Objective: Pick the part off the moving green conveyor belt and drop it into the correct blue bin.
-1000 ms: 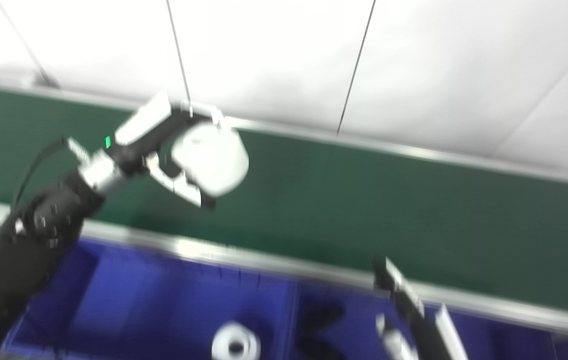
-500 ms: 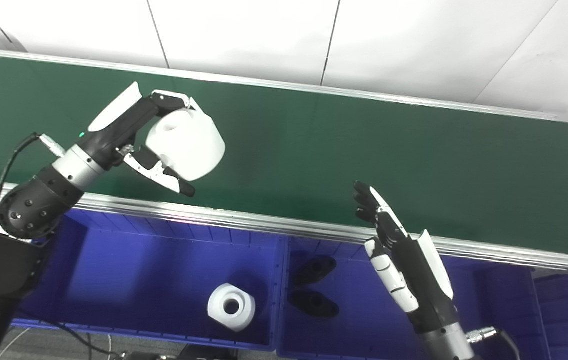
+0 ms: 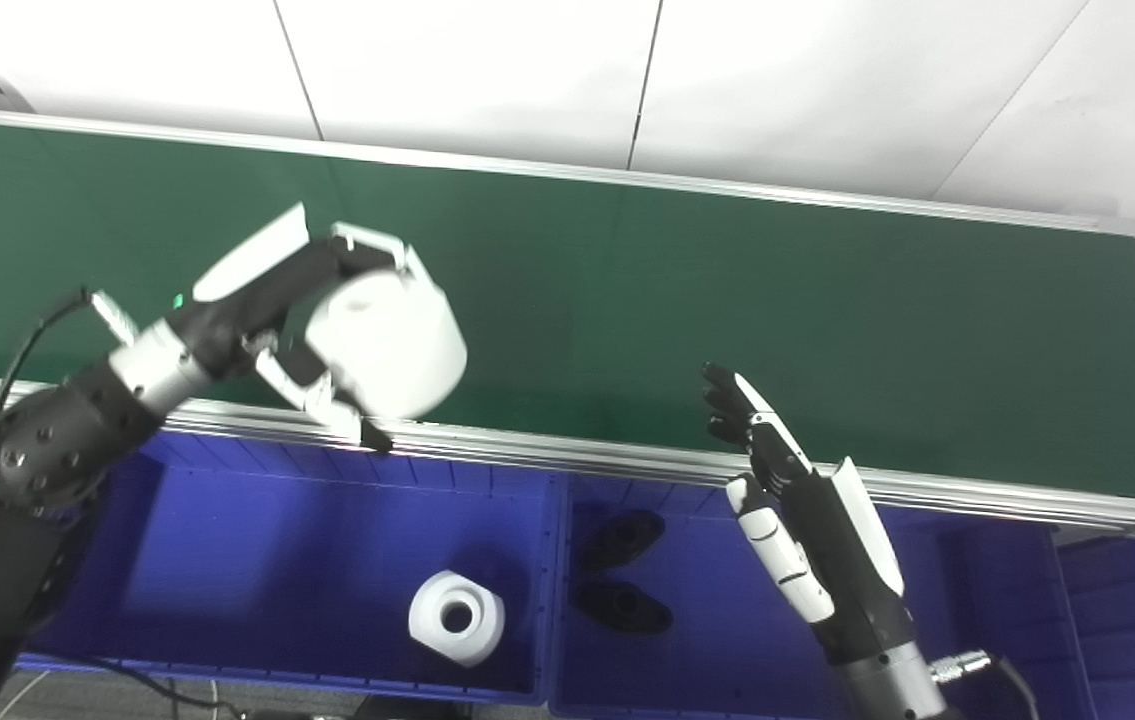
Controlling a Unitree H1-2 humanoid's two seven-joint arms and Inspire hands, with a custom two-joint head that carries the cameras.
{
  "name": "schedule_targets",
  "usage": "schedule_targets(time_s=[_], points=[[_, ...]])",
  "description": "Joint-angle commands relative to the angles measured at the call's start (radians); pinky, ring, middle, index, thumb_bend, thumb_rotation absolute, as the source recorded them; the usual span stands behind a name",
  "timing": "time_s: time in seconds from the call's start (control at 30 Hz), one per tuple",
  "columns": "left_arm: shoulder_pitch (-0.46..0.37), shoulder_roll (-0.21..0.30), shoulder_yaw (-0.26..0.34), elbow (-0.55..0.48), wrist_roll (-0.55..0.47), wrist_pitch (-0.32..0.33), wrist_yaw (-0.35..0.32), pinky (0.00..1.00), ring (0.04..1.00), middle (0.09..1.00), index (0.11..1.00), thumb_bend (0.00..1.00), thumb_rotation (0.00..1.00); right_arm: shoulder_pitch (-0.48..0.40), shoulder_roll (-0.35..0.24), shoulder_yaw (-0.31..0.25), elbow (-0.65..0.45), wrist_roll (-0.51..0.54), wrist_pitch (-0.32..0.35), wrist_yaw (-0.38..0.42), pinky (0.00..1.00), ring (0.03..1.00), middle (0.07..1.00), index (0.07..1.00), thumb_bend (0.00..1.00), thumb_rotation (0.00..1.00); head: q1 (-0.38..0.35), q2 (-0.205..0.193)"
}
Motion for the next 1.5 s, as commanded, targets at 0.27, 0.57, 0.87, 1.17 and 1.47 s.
schedule_targets(time_s=[0.27, 0.57, 0.87, 1.17, 1.47], points=[[0.138, 0.059, 0.011, -0.144, -0.023, 0.024, -0.038, 0.25, 0.297, 0.452, 0.499, 0.52, 0.00, -0.006, -0.001, -0.005, -0.041, 0.013, 0.002, 0.004, 0.89, 0.945, 0.962, 0.948, 0.44, 1.00, 0.018, 0.000], [0.177, 0.085, -0.006, -0.139, -0.007, 0.004, -0.072, 0.25, 0.302, 0.453, 0.501, 0.52, 0.00, -0.015, 0.004, -0.002, -0.036, 0.024, 0.003, 0.006, 0.90, 0.948, 0.962, 0.949, 0.45, 0.99, 0.014, 0.003], [0.171, 0.127, -0.064, -0.111, 0.201, -0.171, -0.081, 0.33, 0.340, 0.451, 0.505, 0.53, 0.00, -0.004, 0.003, -0.003, -0.045, 0.019, 0.002, 0.004, 0.89, 0.944, 0.959, 0.947, 0.45, 0.99, 0.022, 0.010], [0.167, 0.151, -0.181, -0.072, 0.414, -0.202, 0.150, 0.36, 0.389, 0.461, 0.499, 0.52, 0.00, 0.002, 0.003, -0.003, -0.046, 0.021, -0.006, 0.001, 0.89, 0.943, 0.959, 0.946, 0.43, 0.99, 0.023, 0.013], [0.246, 0.160, -0.291, 0.006, 0.579, -0.202, 0.602, 0.37, 0.406, 0.452, 0.510, 0.52, 0.00, 0.008, 0.002, -0.003, -0.052, 0.019, -0.004, 0.003, 0.89, 0.946, 0.961, 0.946, 0.43, 1.00, 0.028, 0.020]])
